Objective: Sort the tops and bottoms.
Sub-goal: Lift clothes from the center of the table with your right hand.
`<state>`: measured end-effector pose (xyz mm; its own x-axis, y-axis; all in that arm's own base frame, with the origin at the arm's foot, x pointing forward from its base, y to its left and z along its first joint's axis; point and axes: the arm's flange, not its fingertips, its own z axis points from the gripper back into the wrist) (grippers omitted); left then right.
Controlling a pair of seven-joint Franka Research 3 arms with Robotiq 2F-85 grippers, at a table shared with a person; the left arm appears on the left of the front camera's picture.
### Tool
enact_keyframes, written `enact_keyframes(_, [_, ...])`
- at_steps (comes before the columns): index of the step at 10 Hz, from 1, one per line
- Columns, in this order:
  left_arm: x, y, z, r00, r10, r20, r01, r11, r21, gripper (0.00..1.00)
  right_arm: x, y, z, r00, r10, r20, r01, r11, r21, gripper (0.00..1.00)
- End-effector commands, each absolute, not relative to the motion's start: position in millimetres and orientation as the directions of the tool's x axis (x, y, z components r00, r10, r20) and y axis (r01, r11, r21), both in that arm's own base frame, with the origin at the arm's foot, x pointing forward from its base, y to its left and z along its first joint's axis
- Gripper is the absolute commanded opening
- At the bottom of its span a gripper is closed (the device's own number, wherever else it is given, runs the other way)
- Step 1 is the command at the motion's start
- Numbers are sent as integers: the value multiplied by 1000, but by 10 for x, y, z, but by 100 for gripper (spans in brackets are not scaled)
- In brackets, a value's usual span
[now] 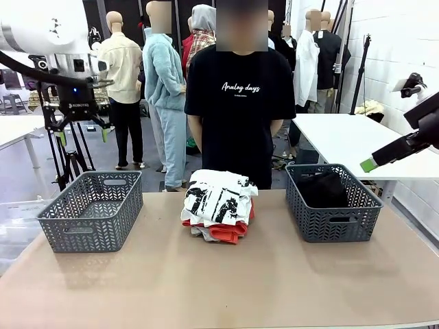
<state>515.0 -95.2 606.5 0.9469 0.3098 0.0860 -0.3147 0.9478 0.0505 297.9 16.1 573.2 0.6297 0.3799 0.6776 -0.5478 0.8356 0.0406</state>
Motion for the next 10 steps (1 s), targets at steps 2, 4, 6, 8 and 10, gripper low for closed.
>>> enact_keyframes(2, [5011, -589, 5621, 997, -65, 35, 64, 997, 44, 100, 2977, 172, 5717, 633, 371, 680, -554, 830, 63, 100])
enact_keyframes(4, [4884, -395, 5694, 991, -129, 21, 129, 991, 19, 100, 2977, 172, 5717, 633, 371, 680, -554, 830, 63, 100])
enact_keyframes(6, [5035, -545, 5565, 993, -116, 12, 115, 992, 43, 100, 2977, 172, 5717, 633, 371, 680, -554, 830, 63, 100])
enact_keyframes(8, [4921, -411, 5705, 994, -109, 22, 108, 993, 43, 100, 2977, 172, 5717, 633, 371, 680, -554, 830, 63, 100])
enact_keyframes(10, [4904, -469, 5634, 937, -342, 68, 342, 940, 5, 100, 2977, 172, 5717, 633, 371, 680, -554, 830, 63, 100])
